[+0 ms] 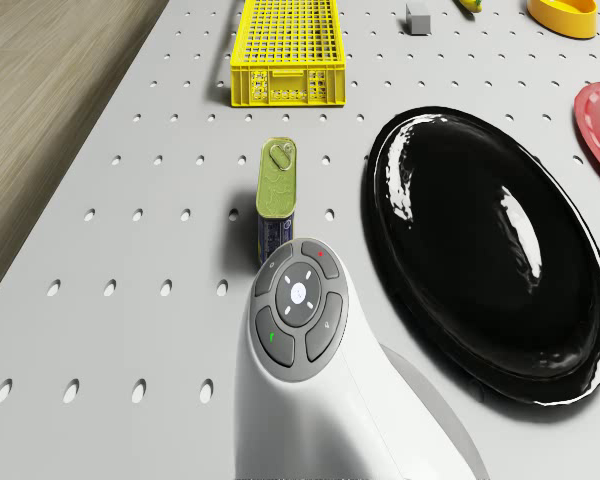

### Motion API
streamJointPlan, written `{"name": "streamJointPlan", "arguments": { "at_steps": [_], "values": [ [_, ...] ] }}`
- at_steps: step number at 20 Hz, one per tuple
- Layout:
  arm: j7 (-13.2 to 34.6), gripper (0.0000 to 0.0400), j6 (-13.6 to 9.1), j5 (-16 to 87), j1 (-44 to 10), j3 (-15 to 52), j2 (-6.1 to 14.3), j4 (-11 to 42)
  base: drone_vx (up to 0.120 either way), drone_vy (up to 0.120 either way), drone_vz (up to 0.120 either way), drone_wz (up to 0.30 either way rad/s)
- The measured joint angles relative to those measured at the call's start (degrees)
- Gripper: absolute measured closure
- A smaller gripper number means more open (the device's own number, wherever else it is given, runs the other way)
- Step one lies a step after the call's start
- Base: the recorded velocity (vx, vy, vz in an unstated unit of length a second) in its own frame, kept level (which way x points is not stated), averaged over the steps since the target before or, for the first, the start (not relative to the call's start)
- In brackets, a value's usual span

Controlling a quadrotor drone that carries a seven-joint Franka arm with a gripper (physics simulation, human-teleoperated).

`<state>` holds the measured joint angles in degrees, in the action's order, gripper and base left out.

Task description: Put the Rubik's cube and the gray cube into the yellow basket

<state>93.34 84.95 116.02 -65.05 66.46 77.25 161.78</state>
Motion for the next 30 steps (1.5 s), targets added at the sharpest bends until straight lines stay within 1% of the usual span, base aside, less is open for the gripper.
{"name": "streamJointPlan", "arguments": {
  "at_steps": [3,6,13,17,23,30],
  "values": [
    [0.1,0.0058,0.2,-0.1,-0.2,0.1,0.2,-0.1,0.0,0.0,0.0,0.0],
    [0.2,0.0067,0.5,-0.3,-0.4,0.2,0.5,-0.2,0.0,0.0,0.0,0.0],
    [0.5,0.0074,1.0,-0.7,-0.7,0.4,1.0,-0.2,0.0,0.0,0.0,0.0],
    [0.8,0.0074,0.3,-2.7,-0.8,2.4,1.2,0.3,0.0,0.0,0.0,0.0],
    [1.5,0.0075,-1.0,-6.8,-1.0,6.6,1.4,1.3,0.0,0.0,0.12,0.0],
    [1.9,0.0075,-0.9,-8.9,-1.3,8.7,2.2,1.6,0.0,0.0,0.12,0.0]
  ]
}}
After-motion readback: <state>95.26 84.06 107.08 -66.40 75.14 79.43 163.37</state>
